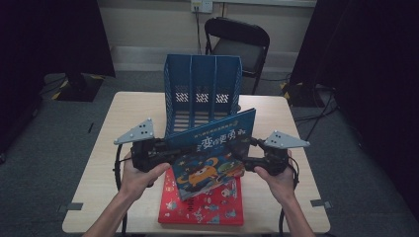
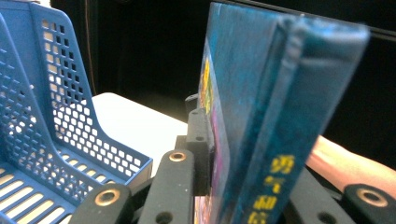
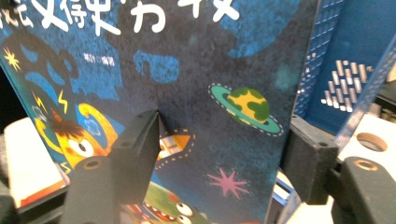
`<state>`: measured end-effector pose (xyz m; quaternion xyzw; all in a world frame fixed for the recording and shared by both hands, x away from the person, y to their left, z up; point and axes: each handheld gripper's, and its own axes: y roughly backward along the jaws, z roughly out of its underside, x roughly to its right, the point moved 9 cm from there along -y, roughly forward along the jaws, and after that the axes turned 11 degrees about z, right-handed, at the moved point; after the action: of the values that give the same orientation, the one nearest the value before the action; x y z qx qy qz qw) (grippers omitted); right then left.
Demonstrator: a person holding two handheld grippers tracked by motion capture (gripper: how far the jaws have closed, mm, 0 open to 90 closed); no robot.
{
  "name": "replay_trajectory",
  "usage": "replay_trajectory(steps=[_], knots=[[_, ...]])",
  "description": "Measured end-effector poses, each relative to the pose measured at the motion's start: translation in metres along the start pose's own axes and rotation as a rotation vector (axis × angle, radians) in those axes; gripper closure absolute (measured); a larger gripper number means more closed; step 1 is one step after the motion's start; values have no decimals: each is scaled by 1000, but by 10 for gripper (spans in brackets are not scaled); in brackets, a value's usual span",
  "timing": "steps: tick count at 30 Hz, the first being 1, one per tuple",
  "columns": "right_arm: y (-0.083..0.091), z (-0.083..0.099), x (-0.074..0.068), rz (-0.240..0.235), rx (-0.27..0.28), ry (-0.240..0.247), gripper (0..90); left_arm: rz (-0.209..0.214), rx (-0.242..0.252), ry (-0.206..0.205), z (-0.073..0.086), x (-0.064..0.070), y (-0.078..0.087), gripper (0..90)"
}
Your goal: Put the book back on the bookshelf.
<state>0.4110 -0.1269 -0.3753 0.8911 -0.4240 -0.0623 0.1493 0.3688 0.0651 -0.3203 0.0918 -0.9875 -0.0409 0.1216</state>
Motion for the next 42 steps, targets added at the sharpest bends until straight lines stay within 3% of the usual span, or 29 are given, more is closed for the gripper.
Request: replay_trajectory(steps=[4,11,17,18,22,25,29,37,39,42], knots=[[2,1,1,-3,1,0,352,3,-29,24,6,1,-4,780],[4,2,0,2,4,3,350,-18,-42,-1,9,2,-7,791],[4,2,-1,4,-2,9,344,-1,-25,-24,10,2,-8,789],[4,2,-1,3,-2,9,346,-13,-21,-37,10,1,-8,790],[3,1,-2,5,-1,10,342,-34,-89,-73,18,0,-17,754],[4,2,-2,4,-2,13,343,-20,-54,-49,19,-1,-17,797],[4,2,-2,8,-3,16,341,-33,-72,-65,17,-1,-18,799],[2,2,-2,17,-7,21,339,-35,-11,-51,9,-3,-19,801],[2,2,-3,19,-8,23,342,-42,-16,-48,9,-3,-19,808],[2,2,-2,18,-10,23,341,-42,-32,-74,9,-2,-19,824]])
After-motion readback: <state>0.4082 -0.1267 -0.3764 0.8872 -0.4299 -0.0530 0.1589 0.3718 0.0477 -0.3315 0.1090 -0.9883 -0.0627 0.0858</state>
